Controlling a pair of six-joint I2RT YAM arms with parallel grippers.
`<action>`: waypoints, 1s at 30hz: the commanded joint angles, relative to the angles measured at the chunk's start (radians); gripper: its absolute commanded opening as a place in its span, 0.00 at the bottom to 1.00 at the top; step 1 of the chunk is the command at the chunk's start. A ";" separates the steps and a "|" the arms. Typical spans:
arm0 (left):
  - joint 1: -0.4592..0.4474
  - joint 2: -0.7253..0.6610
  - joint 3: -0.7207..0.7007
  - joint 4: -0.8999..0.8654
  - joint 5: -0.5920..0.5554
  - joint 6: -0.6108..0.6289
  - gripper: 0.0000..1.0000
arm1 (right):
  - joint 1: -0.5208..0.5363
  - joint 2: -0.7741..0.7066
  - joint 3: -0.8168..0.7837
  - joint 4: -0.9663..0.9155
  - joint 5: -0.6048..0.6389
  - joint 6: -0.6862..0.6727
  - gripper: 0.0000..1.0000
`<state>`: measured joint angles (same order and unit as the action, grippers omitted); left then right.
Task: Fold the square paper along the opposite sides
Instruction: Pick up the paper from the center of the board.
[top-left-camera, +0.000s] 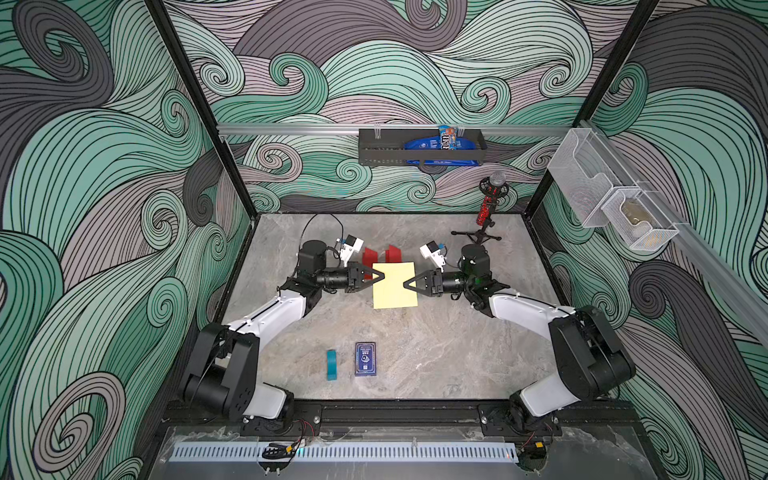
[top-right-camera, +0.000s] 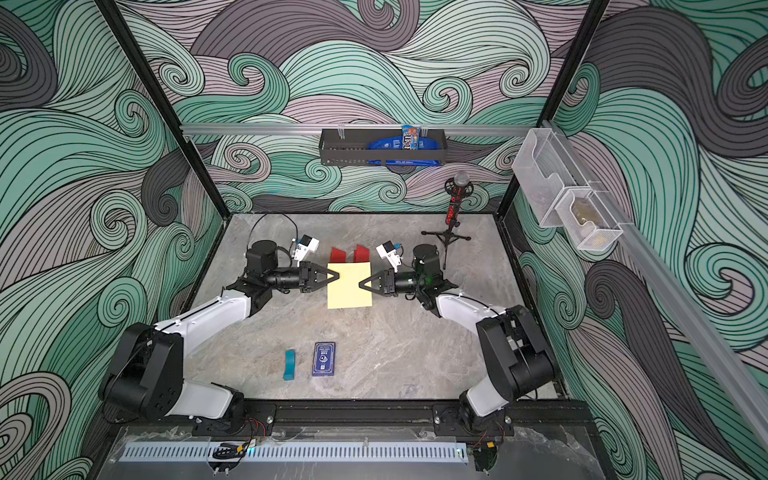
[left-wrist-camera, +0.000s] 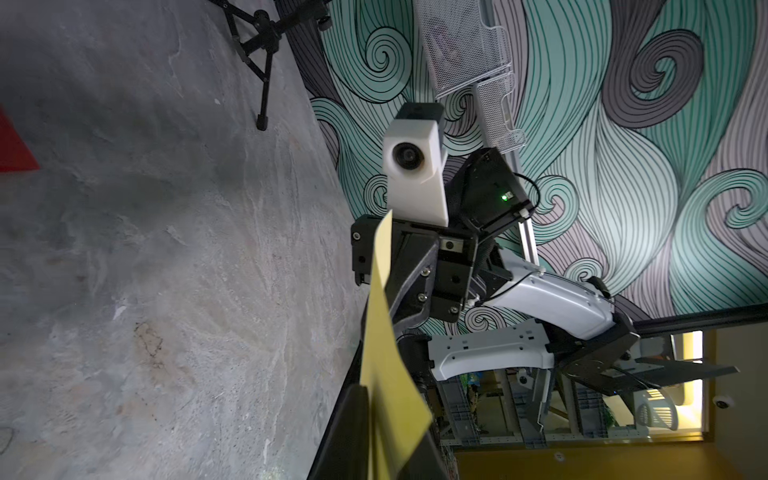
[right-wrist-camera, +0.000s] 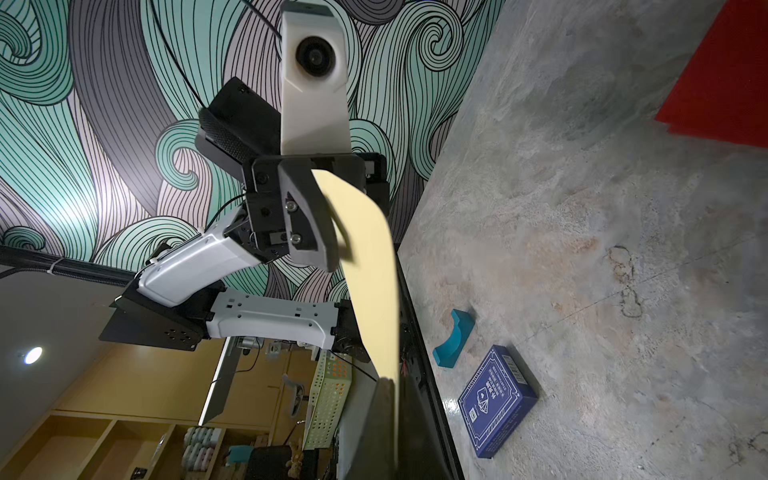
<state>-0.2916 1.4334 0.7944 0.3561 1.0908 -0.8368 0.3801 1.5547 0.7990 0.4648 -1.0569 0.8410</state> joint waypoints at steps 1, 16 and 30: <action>0.007 0.016 0.024 -0.044 -0.004 0.041 0.07 | -0.005 -0.029 0.019 -0.032 -0.026 -0.037 0.00; 0.017 -0.051 0.077 -0.051 0.045 -0.026 0.00 | -0.026 0.091 -0.014 0.105 0.131 -0.086 0.38; 0.031 -0.029 -0.016 0.377 0.100 -0.325 0.00 | 0.065 0.156 -0.130 0.772 0.044 0.372 0.41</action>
<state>-0.2695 1.3968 0.7864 0.6449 1.1645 -1.1240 0.4458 1.7241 0.7048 0.9009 -0.9630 0.9878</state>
